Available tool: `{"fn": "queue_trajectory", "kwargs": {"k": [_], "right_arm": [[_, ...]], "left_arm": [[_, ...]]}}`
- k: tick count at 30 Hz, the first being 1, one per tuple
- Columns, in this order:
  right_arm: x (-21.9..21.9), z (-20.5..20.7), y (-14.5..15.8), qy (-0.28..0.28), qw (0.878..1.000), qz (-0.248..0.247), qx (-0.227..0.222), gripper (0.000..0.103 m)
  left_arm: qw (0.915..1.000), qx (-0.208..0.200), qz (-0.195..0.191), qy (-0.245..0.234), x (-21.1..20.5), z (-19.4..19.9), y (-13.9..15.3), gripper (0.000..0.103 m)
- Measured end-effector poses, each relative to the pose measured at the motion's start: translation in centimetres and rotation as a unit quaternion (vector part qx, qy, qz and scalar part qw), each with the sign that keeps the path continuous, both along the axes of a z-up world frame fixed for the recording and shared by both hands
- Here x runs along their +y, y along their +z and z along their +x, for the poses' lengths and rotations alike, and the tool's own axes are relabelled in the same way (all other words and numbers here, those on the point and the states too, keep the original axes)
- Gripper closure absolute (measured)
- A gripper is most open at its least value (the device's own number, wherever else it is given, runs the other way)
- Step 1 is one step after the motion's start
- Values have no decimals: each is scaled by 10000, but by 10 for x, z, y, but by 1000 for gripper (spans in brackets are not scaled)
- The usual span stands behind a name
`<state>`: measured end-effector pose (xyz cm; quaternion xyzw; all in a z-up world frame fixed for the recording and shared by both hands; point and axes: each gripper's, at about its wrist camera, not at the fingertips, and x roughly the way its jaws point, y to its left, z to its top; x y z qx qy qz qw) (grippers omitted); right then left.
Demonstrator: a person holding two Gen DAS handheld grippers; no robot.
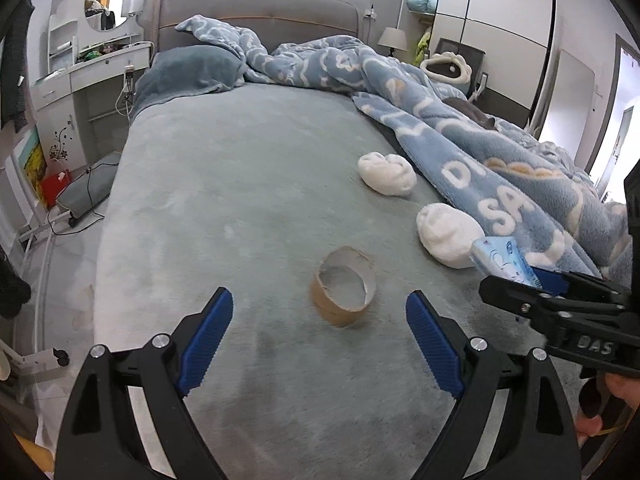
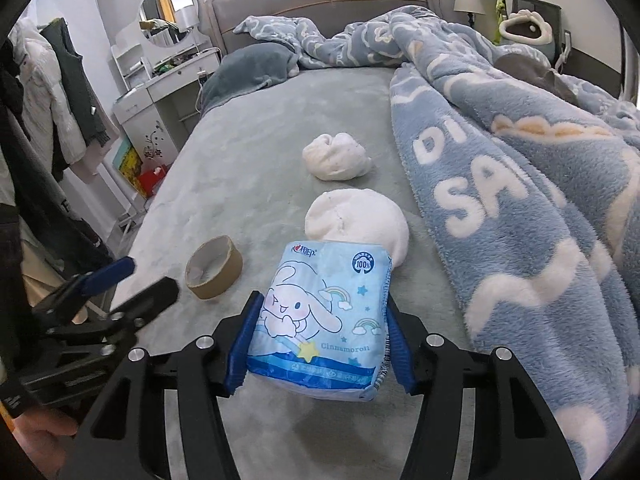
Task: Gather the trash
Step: 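Grasp the brown tape roll with the left tool while the right tool holds the diaper pack, then carry the tape roll with the left tool to the bin while the right tool carries the diaper pack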
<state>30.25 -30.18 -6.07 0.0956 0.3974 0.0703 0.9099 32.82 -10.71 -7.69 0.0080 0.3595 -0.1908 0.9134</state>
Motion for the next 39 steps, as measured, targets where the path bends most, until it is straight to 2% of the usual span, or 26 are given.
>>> {"fn": "queue_trajectory", "kwargs": {"k": [14,20,26,39], "right_arm": [[-21,-14,16,205,9990,285,-267,45],[-31,-18,18,234,9986,343,-335,45],[-35,-19,20,276,9980,441,-366,45],[-21,-17,28,459,9965,553,-431,45]], "left_arm": [[9997,257,-25,2,-23,22,-16,24],[9991,431,33,22,-32,32,-24,38],[9982,576,119,92,-35,37,-29,57],[9982,604,-22,16,-24,22,-17,59]]}}
